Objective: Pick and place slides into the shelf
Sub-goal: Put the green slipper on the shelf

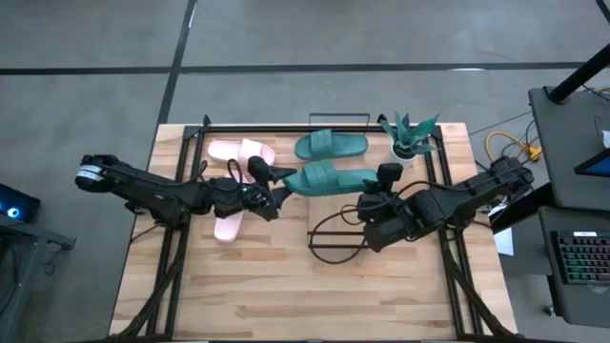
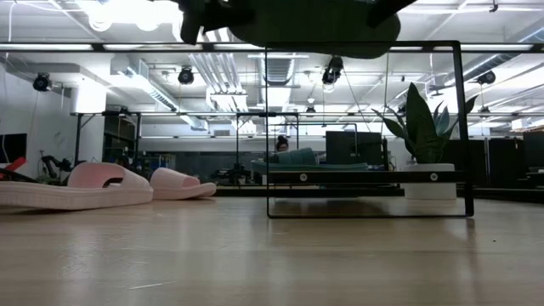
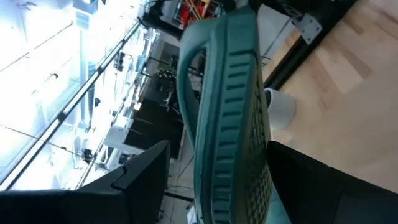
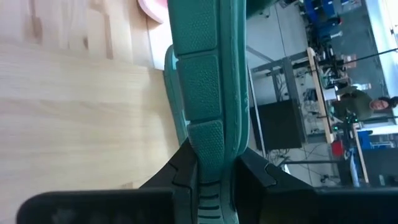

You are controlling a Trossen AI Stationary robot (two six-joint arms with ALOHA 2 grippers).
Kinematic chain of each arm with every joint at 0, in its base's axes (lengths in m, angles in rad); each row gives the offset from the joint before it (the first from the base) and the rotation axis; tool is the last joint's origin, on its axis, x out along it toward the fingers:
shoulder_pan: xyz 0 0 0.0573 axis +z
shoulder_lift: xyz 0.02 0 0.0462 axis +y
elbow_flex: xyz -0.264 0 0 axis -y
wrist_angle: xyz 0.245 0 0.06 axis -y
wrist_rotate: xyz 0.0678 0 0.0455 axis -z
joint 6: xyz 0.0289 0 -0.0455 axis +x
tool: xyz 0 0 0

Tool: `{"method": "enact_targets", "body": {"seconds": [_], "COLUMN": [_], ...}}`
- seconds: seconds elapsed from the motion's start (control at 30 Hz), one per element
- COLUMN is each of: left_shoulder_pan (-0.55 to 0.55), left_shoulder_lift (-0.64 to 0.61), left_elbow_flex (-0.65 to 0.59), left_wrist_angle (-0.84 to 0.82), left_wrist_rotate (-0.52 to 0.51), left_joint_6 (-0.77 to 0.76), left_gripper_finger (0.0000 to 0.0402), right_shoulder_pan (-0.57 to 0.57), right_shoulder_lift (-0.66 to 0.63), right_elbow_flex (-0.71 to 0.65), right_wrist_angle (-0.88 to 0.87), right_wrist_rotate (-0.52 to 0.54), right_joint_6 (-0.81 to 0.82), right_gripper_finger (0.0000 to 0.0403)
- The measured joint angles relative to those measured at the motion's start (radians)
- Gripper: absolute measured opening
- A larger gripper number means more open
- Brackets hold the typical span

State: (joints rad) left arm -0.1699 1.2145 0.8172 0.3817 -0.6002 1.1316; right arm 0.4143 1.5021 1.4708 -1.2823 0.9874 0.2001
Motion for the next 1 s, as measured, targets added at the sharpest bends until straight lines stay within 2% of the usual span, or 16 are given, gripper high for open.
{"method": "enact_targets", "body": {"seconds": [0.1,0.2,0.43,0.53,0.73,0.87,0.93,1.0], "left_shoulder_pan": [0.000,0.000,-0.001,0.000,0.001,0.014,0.015,0.015], "left_shoulder_lift": [-0.006,-0.014,-0.013,-0.013,-0.058,-0.134,-0.172,-0.199], "left_elbow_flex": [-0.010,-0.010,-0.009,-0.009,-0.025,-0.040,-0.041,-0.041], "left_wrist_angle": [-0.006,0.000,-0.034,-0.034,-0.064,-0.135,-0.194,-0.229], "left_wrist_rotate": [0.043,0.072,0.112,0.120,0.087,0.082,0.122,0.216], "left_joint_6": [-0.001,-0.011,-0.031,-0.038,0.009,-0.010,-0.050,-0.091], "left_gripper_finger": [0.0233,0.0191,0.0027,0.0021,0.0021,0.0020,0.0020,0.0020], "right_shoulder_pan": [0.000,0.000,0.000,0.000,0.003,0.025,0.046,0.071], "right_shoulder_lift": [-0.003,-0.006,-0.008,-0.009,-0.009,-0.024,-0.026,-0.032], "right_elbow_flex": [0.000,0.000,0.008,0.008,0.025,0.069,0.089,0.094], "right_wrist_angle": [0.000,0.002,0.006,0.007,0.015,0.015,0.027,0.081], "right_wrist_rotate": [0.000,0.000,0.009,0.007,0.001,0.000,0.000,0.000], "right_joint_6": [-0.008,-0.016,-0.022,-0.024,-0.063,-0.067,-0.127,-0.231], "right_gripper_finger": [0.0051,0.0051,0.0050,0.0057,0.0162,0.0209,0.0217,0.0220]}}
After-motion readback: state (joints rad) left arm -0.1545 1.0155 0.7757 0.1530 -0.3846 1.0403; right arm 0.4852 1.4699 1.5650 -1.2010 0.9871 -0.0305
